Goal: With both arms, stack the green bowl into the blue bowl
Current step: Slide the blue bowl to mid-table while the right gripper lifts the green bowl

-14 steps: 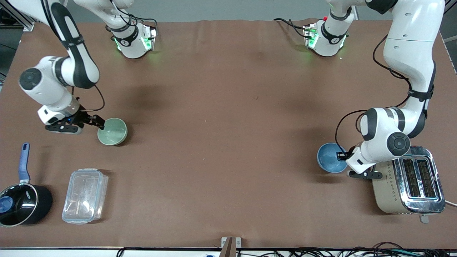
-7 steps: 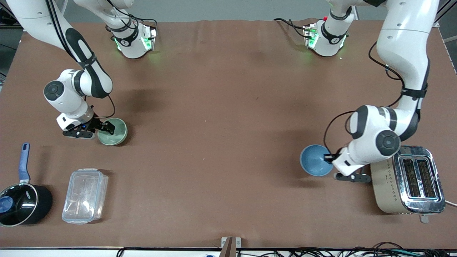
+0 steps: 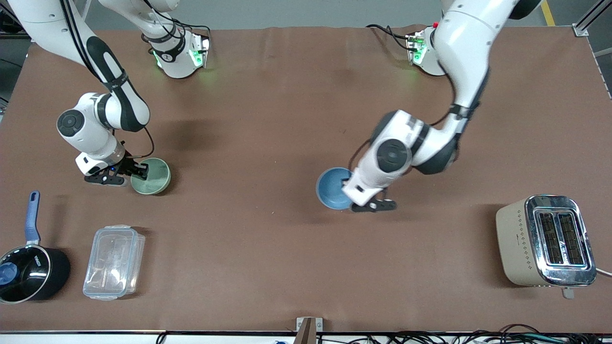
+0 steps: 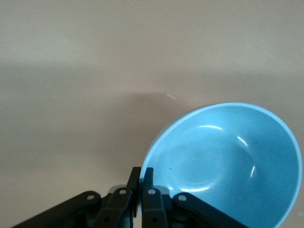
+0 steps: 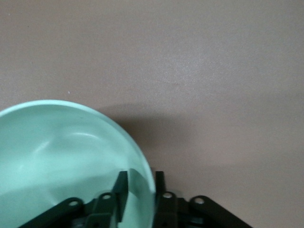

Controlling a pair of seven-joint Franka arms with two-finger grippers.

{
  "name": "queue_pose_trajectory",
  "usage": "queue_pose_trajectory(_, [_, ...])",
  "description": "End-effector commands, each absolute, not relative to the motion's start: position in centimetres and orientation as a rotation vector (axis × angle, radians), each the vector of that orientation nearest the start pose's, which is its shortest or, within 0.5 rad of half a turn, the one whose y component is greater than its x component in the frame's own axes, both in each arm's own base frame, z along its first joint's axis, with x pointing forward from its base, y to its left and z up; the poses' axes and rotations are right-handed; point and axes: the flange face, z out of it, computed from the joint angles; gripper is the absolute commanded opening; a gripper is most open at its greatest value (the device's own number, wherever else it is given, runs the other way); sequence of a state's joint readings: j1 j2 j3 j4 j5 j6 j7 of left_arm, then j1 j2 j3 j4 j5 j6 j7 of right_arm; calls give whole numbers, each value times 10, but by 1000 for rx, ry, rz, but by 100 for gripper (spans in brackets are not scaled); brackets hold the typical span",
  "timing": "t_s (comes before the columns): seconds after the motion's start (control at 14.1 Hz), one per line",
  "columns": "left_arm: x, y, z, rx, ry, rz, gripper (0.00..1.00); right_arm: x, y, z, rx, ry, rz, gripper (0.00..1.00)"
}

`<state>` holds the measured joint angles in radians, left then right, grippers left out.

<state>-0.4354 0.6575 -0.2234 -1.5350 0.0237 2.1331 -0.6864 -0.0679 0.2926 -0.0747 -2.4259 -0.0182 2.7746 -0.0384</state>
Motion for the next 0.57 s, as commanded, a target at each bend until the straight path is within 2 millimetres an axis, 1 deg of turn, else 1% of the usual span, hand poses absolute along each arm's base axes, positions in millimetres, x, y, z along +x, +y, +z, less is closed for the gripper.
queue_pose_trajectory(0.0, [560,-457,250,-3228,-132,135,0,503,-70,237,-3164,114,-32,0])
queue_pose_trajectory(0.07, [554,-467,238,-3239,-149,133,0,512,-72,256,-3159,116,36,0])
queue_pose_trajectory(0.14, [546,-479,234,-3259,-171,128,0,527,-71,280,-3147,122,114,0])
queue_pose_trajectory(0.21, [539,-487,223,-3262,-190,145,0,539,-68,302,-3140,119,164,0])
queue_pose_trajectory(0.28, [535,-492,220,-3266,-184,144,1,548,-65,322,-3138,119,191,0])
queue_pose_trajectory(0.35, [533,-494,221,-3268,-177,139,9,558,-58,342,-3136,108,193,0])
queue_pose_trajectory(0.42, [535,-494,223,-3271,-181,135,43,565,-46,357,-3123,130,201,0])
queue_pose_trajectory(0.5, [536,-494,230,-3276,-170,115,99,570,-34,369,-3110,163,202,0])
